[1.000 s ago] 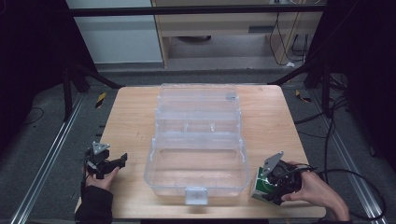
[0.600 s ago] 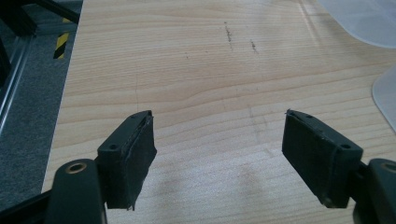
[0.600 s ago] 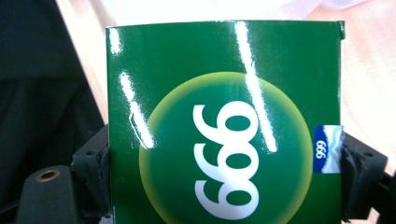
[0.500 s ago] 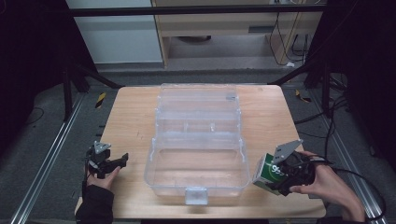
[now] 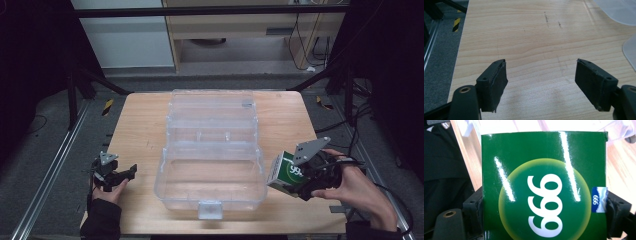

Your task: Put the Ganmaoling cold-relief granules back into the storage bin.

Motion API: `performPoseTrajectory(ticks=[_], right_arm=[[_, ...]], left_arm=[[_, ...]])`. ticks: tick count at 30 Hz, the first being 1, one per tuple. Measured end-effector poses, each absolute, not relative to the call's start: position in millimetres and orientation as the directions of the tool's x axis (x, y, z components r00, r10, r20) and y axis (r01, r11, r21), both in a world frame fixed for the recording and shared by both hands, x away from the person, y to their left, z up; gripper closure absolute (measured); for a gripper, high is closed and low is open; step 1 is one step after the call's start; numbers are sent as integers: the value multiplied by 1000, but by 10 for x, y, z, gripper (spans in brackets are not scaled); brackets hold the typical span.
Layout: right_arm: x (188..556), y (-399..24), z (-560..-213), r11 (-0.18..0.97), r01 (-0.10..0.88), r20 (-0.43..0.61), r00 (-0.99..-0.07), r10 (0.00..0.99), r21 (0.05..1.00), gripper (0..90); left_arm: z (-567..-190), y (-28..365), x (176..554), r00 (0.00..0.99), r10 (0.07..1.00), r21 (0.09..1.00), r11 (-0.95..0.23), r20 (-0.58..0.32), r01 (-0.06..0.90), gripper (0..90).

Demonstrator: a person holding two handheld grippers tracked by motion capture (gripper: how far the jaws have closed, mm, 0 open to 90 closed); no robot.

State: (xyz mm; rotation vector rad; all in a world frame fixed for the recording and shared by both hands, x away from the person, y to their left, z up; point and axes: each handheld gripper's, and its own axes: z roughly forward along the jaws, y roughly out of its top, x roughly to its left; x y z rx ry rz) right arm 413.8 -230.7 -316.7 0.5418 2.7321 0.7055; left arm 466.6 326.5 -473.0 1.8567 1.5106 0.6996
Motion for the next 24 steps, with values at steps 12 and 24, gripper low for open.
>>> performPoseTrajectory(ticks=[12,24], right_arm=[[4195,-2055,-3006,836,226,-186,-915,359,501,160],[4312,-1814,-3057,848,204,-169,-931,322,489,160]], left_arm=[[-4731,3262,4670,199,980,754,-139,11,642,249],[-4729,3265,4670,200,980,755,-141,13,641,250]])
